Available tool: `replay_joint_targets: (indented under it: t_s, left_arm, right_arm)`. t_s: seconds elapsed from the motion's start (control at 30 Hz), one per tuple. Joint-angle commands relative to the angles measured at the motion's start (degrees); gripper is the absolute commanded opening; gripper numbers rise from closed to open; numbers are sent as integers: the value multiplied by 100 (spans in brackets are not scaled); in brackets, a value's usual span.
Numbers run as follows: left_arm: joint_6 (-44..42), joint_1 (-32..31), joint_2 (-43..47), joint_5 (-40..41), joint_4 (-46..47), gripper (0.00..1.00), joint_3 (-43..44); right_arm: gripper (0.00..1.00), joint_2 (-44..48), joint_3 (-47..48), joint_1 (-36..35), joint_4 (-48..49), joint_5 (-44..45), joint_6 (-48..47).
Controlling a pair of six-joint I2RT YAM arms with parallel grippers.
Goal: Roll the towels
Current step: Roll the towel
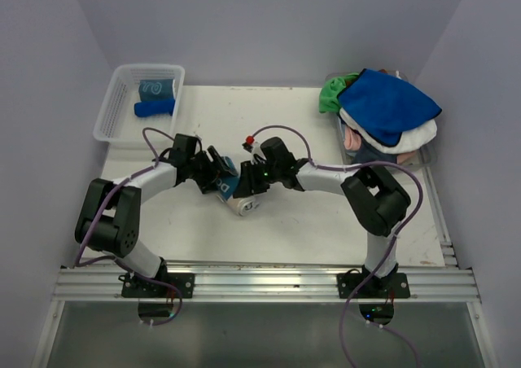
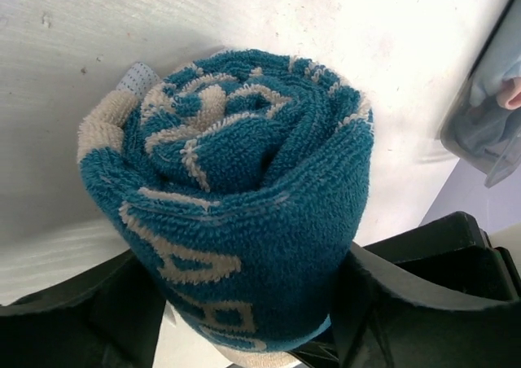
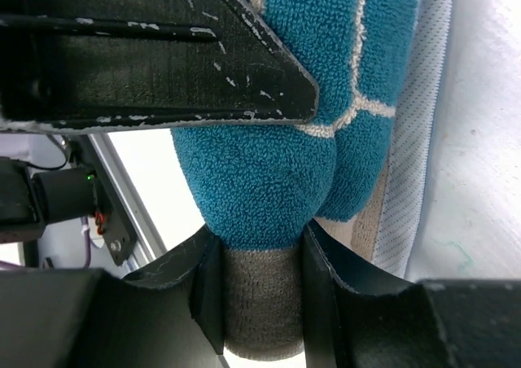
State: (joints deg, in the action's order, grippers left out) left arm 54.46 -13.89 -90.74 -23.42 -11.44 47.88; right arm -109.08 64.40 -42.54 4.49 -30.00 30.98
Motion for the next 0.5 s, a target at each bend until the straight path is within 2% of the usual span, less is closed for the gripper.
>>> replay_joint_targets:
  t_s: [0.0, 0.03, 0.07, 0.2, 0.23, 0.3, 0.47]
  left_arm:
    - [-49, 35, -31, -84, 81, 69, -42]
    - [-40, 35, -32, -84, 63, 66, -42]
    - [-14, 35, -40, -84, 46, 65, -42]
    - [47, 35, -67, -31, -51, 62, -59]
    - [48, 35, -67, -22, -69, 61, -68]
    - [56, 35, -67, -13, -104, 60, -77]
    - [100, 35, -67, 57, -165, 60, -77]
  right_arm:
    - [36, -88, 204, -43, -237, -490, 128]
    - [44, -53, 239, -52, -430, -411, 75]
    - [68, 0, 335, -52, -684, -219, -117]
    - [87, 666, 415, -78, -1459, 967, -619]
    - [88, 799, 415, -139, -1695, 1570, -715]
    - [89, 1037, 520, -262, -1925, 2179, -1058]
    - [91, 1258, 1082, -1334, -2593, 4506, -2121]
